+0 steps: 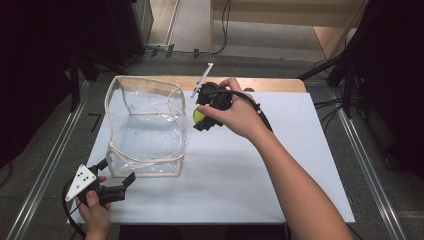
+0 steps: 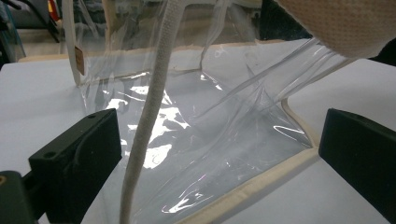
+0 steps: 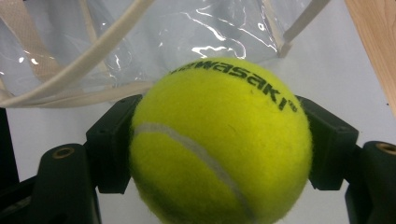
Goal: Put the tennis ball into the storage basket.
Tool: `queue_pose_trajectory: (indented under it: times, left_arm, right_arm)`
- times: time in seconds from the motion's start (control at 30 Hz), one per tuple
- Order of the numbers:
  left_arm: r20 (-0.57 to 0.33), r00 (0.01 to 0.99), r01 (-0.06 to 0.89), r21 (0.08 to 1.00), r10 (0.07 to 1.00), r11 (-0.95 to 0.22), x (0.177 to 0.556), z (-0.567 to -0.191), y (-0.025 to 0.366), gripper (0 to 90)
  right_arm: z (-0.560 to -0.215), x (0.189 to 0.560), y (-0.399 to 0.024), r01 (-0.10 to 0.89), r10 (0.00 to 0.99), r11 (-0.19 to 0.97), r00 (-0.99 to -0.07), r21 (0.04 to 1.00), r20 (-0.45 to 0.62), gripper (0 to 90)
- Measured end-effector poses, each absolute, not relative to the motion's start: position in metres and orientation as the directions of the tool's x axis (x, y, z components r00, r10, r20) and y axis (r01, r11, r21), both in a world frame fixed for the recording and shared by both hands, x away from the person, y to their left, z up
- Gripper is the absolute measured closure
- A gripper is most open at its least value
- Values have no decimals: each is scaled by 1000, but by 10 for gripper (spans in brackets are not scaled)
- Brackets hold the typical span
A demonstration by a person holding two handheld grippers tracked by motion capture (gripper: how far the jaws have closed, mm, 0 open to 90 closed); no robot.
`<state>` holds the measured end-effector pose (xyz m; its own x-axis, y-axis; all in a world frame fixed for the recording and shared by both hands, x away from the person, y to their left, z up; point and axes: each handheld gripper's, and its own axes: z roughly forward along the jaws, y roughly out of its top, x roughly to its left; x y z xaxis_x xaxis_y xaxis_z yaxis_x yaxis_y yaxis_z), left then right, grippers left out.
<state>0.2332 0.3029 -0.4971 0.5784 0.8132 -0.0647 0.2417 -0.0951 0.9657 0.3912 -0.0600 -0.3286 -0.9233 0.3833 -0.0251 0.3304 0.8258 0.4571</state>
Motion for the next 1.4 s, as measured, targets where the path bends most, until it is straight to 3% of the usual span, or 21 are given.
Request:
queue_pose_trajectory:
  times: [1.4]
  left_arm:
    - [-66,579,244,965,812,-96,234,-497,302,0]
  right_arm:
    - [-309,367,-7,207,261,852,-964,480,-47,228]
